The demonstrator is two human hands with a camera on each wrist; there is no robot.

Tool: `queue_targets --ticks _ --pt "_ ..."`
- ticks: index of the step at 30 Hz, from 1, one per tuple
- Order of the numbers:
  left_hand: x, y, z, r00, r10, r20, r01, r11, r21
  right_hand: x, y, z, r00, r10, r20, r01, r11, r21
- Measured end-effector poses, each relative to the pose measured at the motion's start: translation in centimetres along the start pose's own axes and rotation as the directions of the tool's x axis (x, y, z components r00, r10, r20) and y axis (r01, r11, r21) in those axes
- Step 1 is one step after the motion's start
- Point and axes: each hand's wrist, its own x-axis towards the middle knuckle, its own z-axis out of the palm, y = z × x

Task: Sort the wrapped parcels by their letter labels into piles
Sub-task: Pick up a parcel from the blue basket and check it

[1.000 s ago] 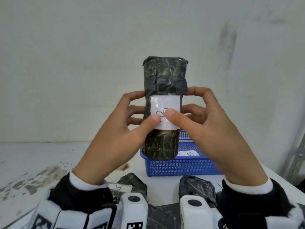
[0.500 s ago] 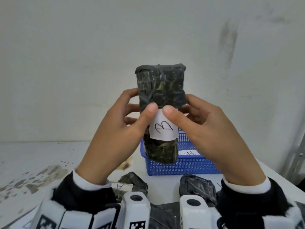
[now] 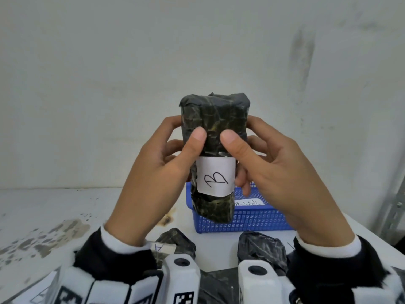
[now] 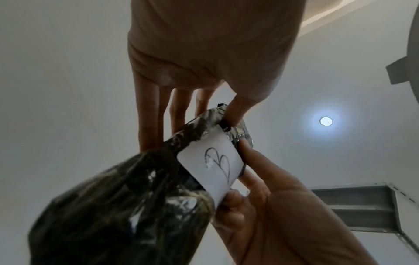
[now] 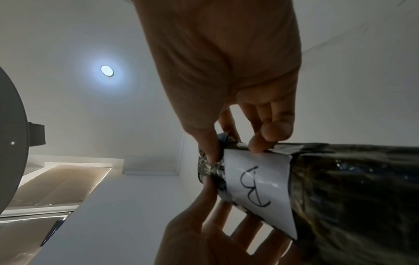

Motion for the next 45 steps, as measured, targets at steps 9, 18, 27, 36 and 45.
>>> queue_targets --ticks 9,18,27,36,45 --pt "0.15 -0.17 -0.01 0.997 0.075 0.014 -0.075 0.997 0.005 -0.07 -0.16 -0.19 0.999 -0.026 0.028 0.025 0.998 0.054" --pt "-0.09 0.20 -0.30 0.993 0.084 0.086 -0.081 0.996 -0.040 -0.06 -0.22 -0.16 0.998 -0.028 0.052 0.025 0.998 0.064" --pt "-0.14 0.41 -0.26 0.997 0.012 0.077 0.001 0.985 -0.171 0.08 0.28 -0.02 0.999 -0.022 0.043 0.020 0.999 0.049" --pt "-0.12 0.33 0.11 0.999 0.007 0.033 -0.001 0.983 -0.181 -0.30 -0.16 0.21 0.998 -0.042 0.051 0.043 0.999 -0.023" --pt "0.21 0.00 0.13 0.998 -0.052 -0.048 0.052 0.999 0.007 0.03 0.08 -0.20 0.998 0.017 -0.062 -0.004 0.980 0.200"
